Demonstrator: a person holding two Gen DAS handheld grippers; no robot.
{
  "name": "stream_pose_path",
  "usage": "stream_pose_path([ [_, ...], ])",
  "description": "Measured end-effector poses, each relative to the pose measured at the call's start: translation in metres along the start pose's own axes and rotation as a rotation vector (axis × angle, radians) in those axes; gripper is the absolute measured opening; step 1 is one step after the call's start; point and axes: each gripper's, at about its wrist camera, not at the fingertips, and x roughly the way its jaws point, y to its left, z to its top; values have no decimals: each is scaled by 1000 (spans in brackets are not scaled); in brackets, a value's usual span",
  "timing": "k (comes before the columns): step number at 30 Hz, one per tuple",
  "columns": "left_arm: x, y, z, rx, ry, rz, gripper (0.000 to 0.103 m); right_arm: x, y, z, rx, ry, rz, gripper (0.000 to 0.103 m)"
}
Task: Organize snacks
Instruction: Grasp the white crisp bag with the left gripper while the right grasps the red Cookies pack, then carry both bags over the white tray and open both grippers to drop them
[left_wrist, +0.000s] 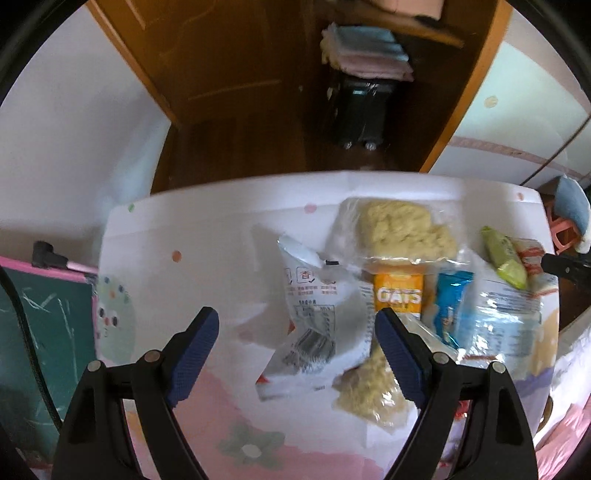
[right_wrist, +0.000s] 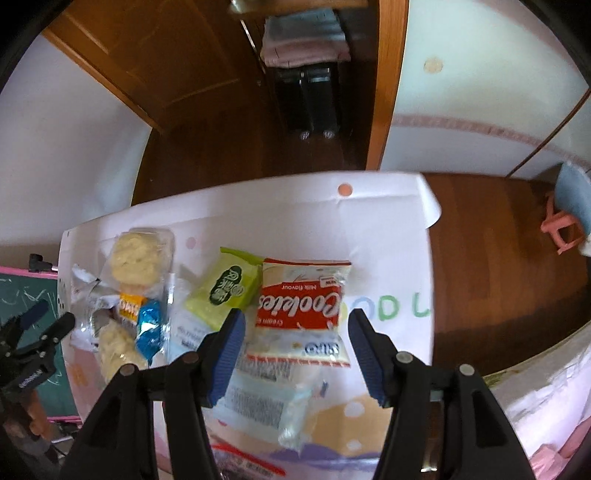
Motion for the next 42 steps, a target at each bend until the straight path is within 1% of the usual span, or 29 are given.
stream_pose_path([
  [2,12,0,2,-16,17,-13,86,11,-1,2,6,15,3,58],
  [5,22,0,4,-38,19,-50,86,24,-3,5,11,26,1,58],
  [8,32,0,3,-46,29,-62,86,30,-1,2,6,28,-8,58],
  [10,40,-4,1,-36,52,-51,86,35,1,-1,-2,43,-26,58],
  [11,43,-5,0,-30,61,-50,86,37,3,-4,-10,51,-43,57],
  [13,50,-7,-3,-27,75,-48,86,36,7,-8,-32,35,-59,53],
  [15,58,-7,-7,-40,90,-50,84,35,10,-12,-46,37,-67,47],
  [17,62,-3,-10,-65,96,-74,73,33,15,-19,-66,44,-83,47],
  [18,64,-1,-11,-70,109,-89,59,33,16,-22,-75,45,-87,46],
  [19,68,0,-14,-79,128,-109,57,32,19,-28,-86,47,-91,46],
  [21,69,2,-19,-83,122,-109,55,33,22,-38,-92,52,-94,46],
  [23,67,0,-23,-65,106,-93,48,32,24,-48,-94,53,-95,46],
  [25,64,-1,-27,-53,91,-65,38,31,28,-56,-89,57,-89,46],
  [26,62,-2,-29,-50,87,-58,38,28,29,-62,-84,52,-81,46],
  [29,53,2,-37,-55,60,-38,36,15,35,-72,-76,22,-75,46],
  [34,17,10,-48,-68,-11,-24,35,-18,39,-83,-55,-53,-64,46],
  [38,-22,21,-63,-64,-61,-33,35,-57,44,-98,-43,-107,-23,46],
  [42,-71,24,-88,-18,-115,-47,35,-87,54,-111,-53,-151,21,46],
])
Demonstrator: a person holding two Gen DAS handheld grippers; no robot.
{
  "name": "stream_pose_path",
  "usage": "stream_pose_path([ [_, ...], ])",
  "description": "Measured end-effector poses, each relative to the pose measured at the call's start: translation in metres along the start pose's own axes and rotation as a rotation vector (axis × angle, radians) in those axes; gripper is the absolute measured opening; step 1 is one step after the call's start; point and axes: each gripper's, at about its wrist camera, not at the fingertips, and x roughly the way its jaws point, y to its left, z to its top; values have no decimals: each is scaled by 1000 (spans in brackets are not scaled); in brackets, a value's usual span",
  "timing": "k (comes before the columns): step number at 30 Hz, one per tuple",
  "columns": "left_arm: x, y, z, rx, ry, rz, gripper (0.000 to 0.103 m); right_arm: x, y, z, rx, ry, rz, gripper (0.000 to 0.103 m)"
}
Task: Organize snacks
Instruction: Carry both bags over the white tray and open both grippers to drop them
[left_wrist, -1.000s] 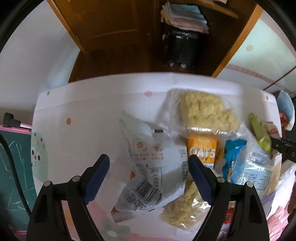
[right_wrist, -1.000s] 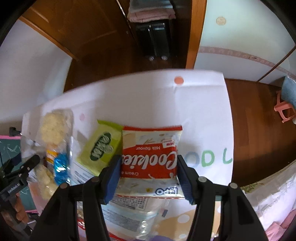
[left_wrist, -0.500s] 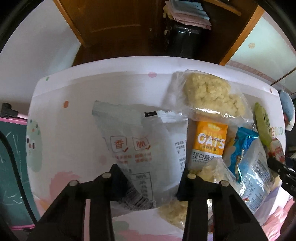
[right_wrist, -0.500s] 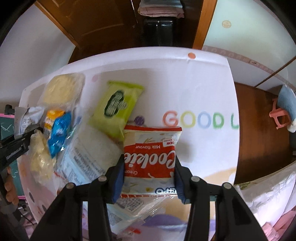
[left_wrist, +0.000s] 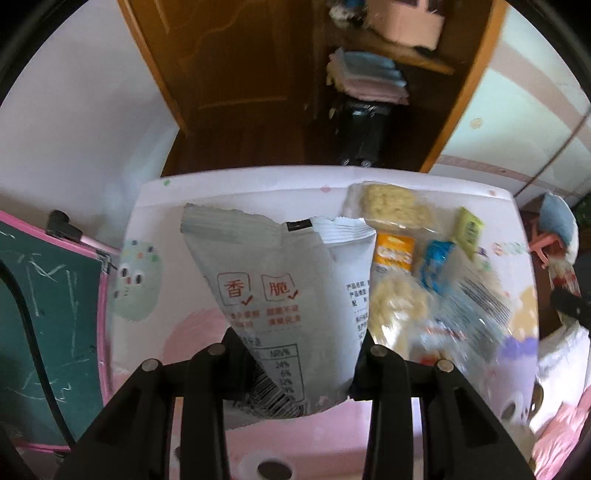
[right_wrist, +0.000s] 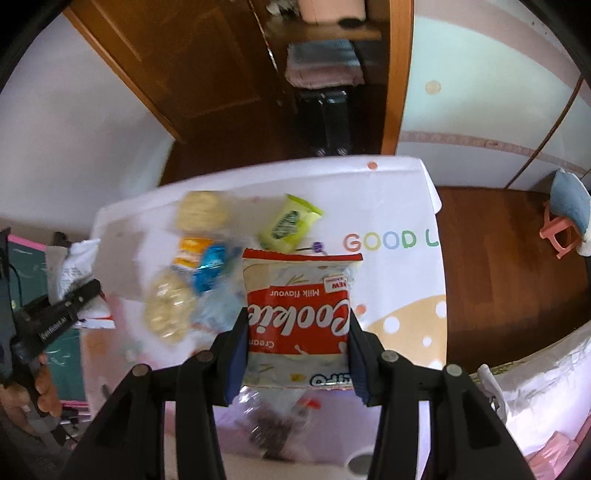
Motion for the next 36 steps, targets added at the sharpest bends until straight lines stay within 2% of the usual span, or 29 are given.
stream_pose_path([
  [3,-37,11,-13,44,-45,-3,35,-35,19,-21,-15,-34,28,46],
  [6,-83,10,-42,61,-79,-14,35,-69,33,-45,-33,-63,45,46],
  [12,-163,10,-94,85,-139,-81,35,-123,62,-102,-77,-111,52,46],
  [16,-208,5,-133,114,-184,-129,35,-155,72,-141,-95,-159,22,47],
  [21,-245,1,-171,139,-249,-144,35,-188,81,-186,-104,-210,15,47],
  [25,-256,-3,-197,138,-285,-143,36,-200,86,-214,-77,-243,5,47],
  [30,-251,-10,-226,153,-297,-116,36,-195,87,-240,-54,-239,-11,47],
  [33,-239,-11,-243,156,-287,-85,36,-189,88,-252,-55,-240,-37,47],
  [36,-226,-13,-254,163,-246,-85,36,-182,87,-263,-47,-240,-61,47],
])
